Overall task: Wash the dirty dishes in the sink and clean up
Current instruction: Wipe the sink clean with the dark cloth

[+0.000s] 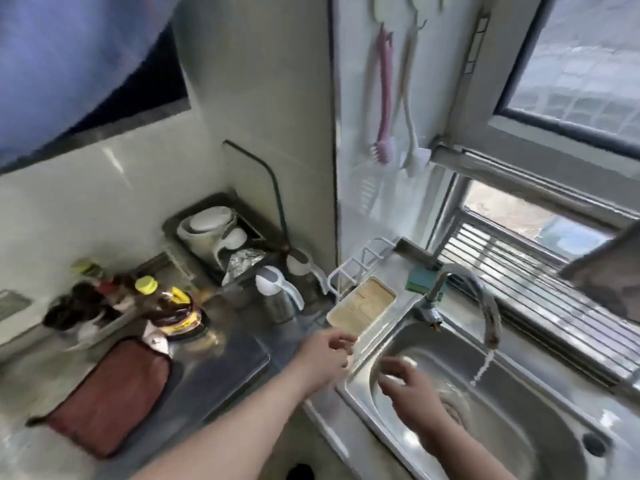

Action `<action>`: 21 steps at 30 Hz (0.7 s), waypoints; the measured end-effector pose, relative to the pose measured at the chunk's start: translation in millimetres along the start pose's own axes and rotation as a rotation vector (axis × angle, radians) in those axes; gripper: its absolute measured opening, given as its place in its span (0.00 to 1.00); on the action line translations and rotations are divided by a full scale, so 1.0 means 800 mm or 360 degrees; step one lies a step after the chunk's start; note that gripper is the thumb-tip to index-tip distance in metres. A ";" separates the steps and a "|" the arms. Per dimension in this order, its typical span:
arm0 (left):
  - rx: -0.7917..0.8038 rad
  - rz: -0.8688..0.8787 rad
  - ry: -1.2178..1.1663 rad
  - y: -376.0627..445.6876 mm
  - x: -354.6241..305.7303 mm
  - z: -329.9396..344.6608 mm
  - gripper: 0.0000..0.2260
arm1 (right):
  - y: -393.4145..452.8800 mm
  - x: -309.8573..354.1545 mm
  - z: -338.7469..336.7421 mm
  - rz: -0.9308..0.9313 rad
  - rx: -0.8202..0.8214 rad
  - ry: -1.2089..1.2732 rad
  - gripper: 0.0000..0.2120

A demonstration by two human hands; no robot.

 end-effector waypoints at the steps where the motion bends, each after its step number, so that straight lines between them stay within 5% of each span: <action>1: -0.0194 -0.0029 -0.0049 -0.007 0.017 -0.034 0.13 | 0.010 0.016 0.026 -0.0015 0.0047 -0.0035 0.12; 5: -0.0931 -0.0234 -0.0030 -0.051 0.119 -0.170 0.05 | 0.036 0.068 0.141 -0.0145 0.0289 -0.0185 0.11; 9: -0.1263 -0.0483 0.0207 -0.087 0.232 -0.288 0.04 | 0.050 0.100 0.262 -0.0352 0.0510 -0.0373 0.12; 12: -0.1108 -0.0703 0.0431 -0.086 0.308 -0.342 0.13 | 0.054 0.111 0.342 -0.0405 0.0676 -0.0511 0.09; 17: -0.0318 -0.0861 0.0848 -0.058 0.365 -0.347 0.24 | 0.039 0.129 0.420 -0.0326 0.0669 -0.0575 0.15; 21: -0.0247 -0.0851 0.1076 -0.047 0.394 -0.345 0.30 | 0.037 0.128 0.436 -0.0270 0.0587 -0.0504 0.15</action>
Point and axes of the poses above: each hand's wrist, its own y-axis towards the middle knuckle, its own z-axis out of the palm, x = y × z, the point moved 4 cm from there along y, towards the middle knuckle, and after that the axes turned 7 degrees about -z, right-handed, at the moved point
